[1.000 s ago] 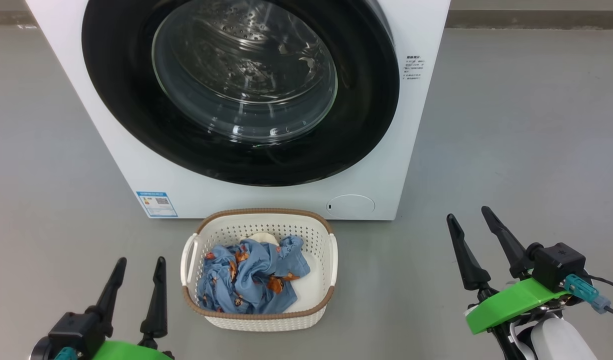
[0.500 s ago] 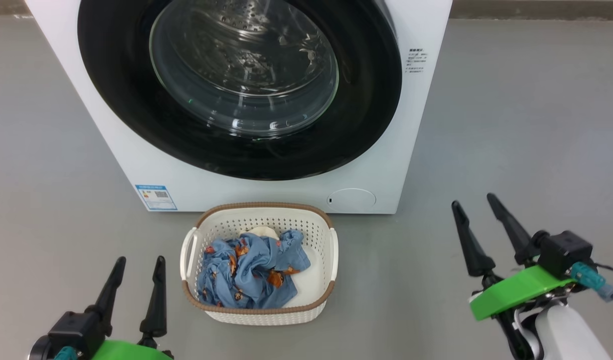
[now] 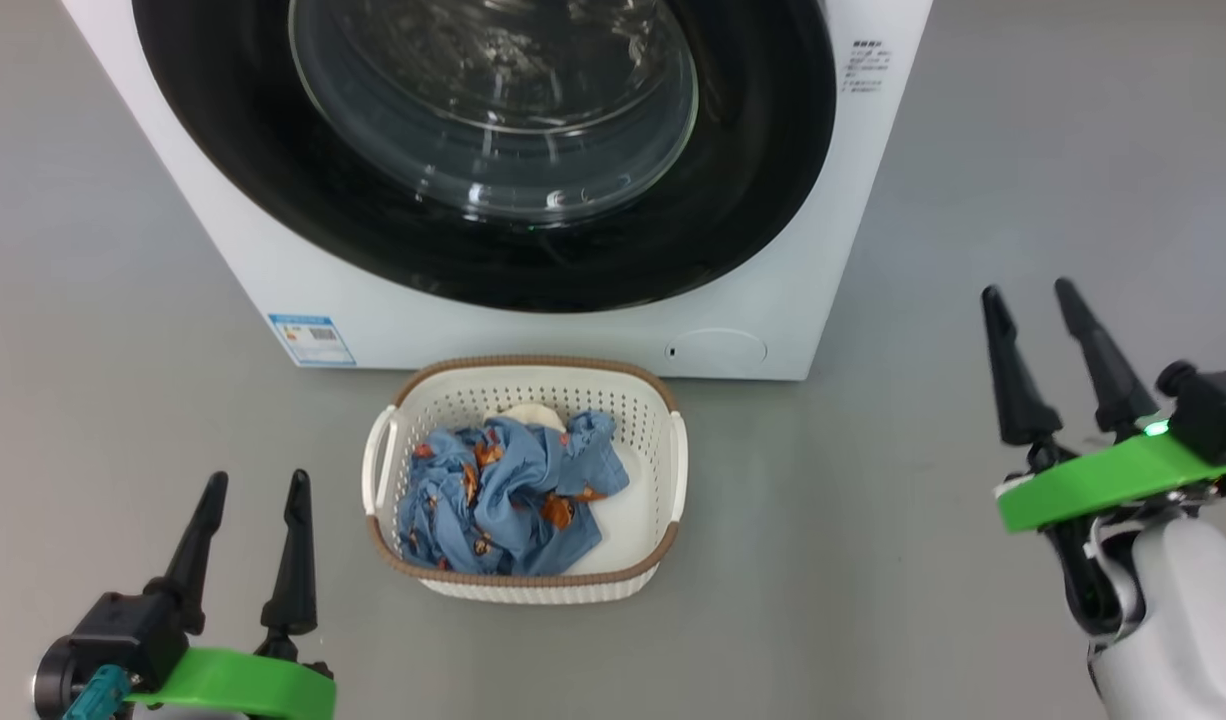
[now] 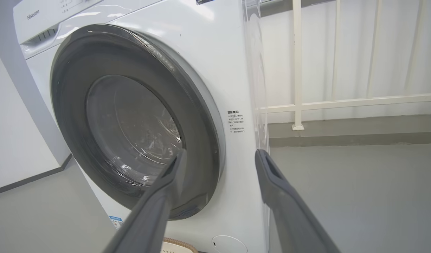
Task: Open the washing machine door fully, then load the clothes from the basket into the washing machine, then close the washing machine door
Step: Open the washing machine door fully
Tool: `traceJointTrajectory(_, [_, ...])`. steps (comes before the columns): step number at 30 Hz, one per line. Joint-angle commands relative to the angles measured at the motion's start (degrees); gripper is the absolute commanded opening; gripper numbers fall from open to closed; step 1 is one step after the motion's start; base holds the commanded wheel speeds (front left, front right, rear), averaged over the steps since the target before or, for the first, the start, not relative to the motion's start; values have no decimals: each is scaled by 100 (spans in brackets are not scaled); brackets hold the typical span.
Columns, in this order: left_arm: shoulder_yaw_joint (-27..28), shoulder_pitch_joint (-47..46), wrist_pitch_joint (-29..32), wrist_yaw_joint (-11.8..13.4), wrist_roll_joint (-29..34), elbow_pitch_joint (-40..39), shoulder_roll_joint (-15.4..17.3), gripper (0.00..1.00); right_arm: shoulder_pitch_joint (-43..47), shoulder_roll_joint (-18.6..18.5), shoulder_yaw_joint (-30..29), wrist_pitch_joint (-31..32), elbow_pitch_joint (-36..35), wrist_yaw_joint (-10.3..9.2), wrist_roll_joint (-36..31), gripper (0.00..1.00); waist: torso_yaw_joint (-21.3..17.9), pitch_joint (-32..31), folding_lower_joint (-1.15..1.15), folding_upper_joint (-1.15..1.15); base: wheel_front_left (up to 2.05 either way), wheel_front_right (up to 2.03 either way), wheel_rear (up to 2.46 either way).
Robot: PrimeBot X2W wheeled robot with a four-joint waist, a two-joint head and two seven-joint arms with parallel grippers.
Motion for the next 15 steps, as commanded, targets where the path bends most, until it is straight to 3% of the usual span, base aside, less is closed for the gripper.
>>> traceJointTrajectory(1, [207,-241,-69,-19,31,-182,78,100,-205,-43,53,-68,-75,-6,150,100,59,152,0,0,0,0,0])
traceJointTrajectory(5, [252,-315,-69,-19,58,-277,86,100,-512,-82,-110,-68,139,-6,525,100,110,351,0,0,0,0,0])
traceJointTrajectory(6, [260,-333,-69,-19,64,-299,88,100,-604,-110,-136,-68,193,-6,635,95,124,397,0,0,0,0,0])
traceJointTrajectory(7, [273,-351,-69,-19,69,-319,88,100,-705,-142,-163,-68,237,-6,762,78,138,447,0,0,0,0,0])
traceJointTrajectory(8, [282,-369,-69,-19,71,-337,87,100,-800,-166,-184,-68,284,-6,916,54,149,489,0,0,0,0,0])
traceJointTrajectory(10, [286,-400,-69,-19,68,-367,83,100,-999,-277,-176,-68,397,-6,1181,40,173,575,0,0,0,0,0])
traceJointTrajectory(11, [288,-417,-69,-19,66,-384,81,100,-1102,-312,-164,-68,444,-6,1354,28,182,620,0,0,0,0,0])
traceJointTrajectory(12, [288,-436,-69,-19,64,-399,78,100,-1192,-365,-133,-68,487,-6,1468,1,190,665,0,0,0,0,0])
traceJointTrajectory(15, [275,-498,-69,-19,67,-440,72,100,-1473,-566,-26,-68,576,-6,1768,0,225,801,0,0,0,0,0])
